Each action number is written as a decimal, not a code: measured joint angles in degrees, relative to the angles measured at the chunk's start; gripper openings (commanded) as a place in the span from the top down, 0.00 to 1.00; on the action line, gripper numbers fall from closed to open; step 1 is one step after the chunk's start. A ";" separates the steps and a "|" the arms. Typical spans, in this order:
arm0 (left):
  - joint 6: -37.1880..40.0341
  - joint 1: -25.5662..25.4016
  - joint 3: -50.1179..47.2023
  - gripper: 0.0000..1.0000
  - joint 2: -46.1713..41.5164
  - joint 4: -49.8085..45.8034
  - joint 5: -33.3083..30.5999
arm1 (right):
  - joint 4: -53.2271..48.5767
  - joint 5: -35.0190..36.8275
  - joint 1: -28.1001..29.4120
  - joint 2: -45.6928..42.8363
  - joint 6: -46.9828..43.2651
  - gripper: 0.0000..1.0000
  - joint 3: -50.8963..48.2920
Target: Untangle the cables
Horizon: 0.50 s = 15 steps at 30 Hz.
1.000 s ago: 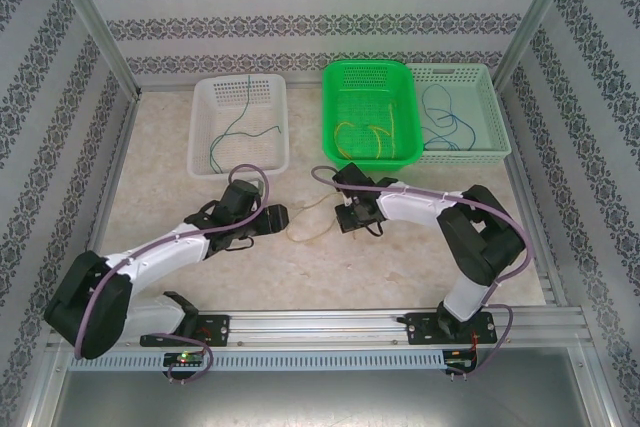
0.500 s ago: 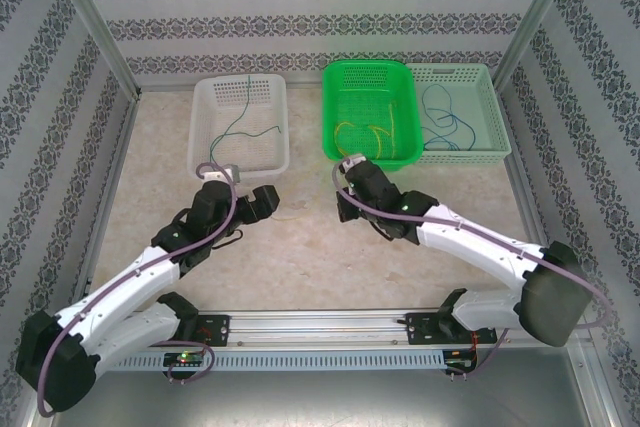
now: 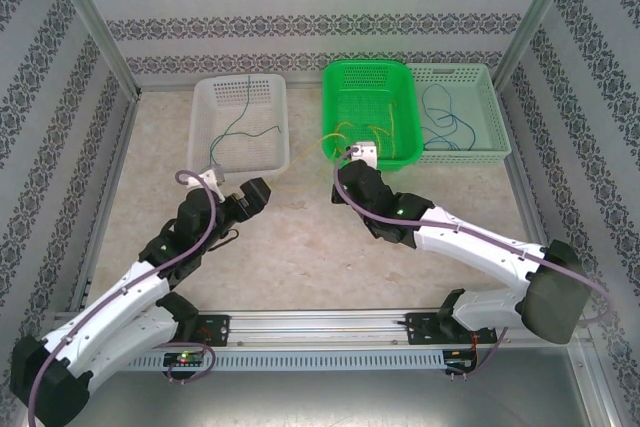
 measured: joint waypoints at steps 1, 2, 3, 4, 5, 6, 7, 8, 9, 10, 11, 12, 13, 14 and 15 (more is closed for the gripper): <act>-0.52 0.00 0.00 0.00 -0.33 0.44 0.00 | 0.42 1.14 0.57 0.44 0.28 1.00 0.46; -1.18 0.00 -0.11 0.00 -0.31 1.40 0.02 | 0.92 2.08 1.14 0.85 0.52 1.00 0.83; -1.73 0.00 -0.37 0.00 -0.13 2.54 0.13 | 1.33 2.91 1.62 1.31 0.79 1.00 1.18; -2.58 -0.02 -0.85 0.00 0.20 4.13 0.26 | 1.81 3.82 2.19 1.97 1.14 1.00 1.68; -3.32 -0.07 -1.33 0.00 0.70 5.57 0.46 | 2.38 4.59 2.71 2.71 1.40 1.00 2.16; -3.96 -0.24 -1.73 0.00 1.22 6.73 0.46 | 2.64 5.01 3.04 3.30 1.55 1.00 2.62; -4.52 -0.50 -2.05 0.00 1.99 8.00 0.66 | 3.02 5.49 3.08 4.00 1.77 1.00 3.10; -4.92 -0.87 -2.25 0.00 2.69 9.01 0.72 | 3.28 5.90 3.26 4.61 2.03 1.00 3.56; -5.27 -1.25 -2.32 0.00 3.26 9.86 0.83 | 3.56 6.21 3.32 4.96 2.40 1.00 3.82; -5.60 -1.64 -2.40 0.00 3.61 10.71 0.87 | 3.69 6.58 3.32 5.18 2.84 1.00 4.04; -5.95 -2.12 -2.58 0.00 3.74 11.80 0.90 | 4.07 7.02 3.32 5.31 3.26 1.00 4.15; -6.19 -2.54 -2.78 0.00 3.74 12.90 0.83 | 4.42 7.45 3.32 5.35 3.74 1.00 4.24; -6.38 -2.95 -2.91 0.00 3.74 13.84 0.81 | 4.74 7.61 3.32 5.40 4.31 1.00 4.33; -6.47 -3.30 -3.02 0.00 3.78 14.73 0.79 | 5.31 7.72 3.32 5.44 4.76 1.00 4.44; -6.58 -3.63 -3.02 0.00 3.98 15.56 0.70 | 6.14 7.72 3.34 5.53 5.07 1.00 4.50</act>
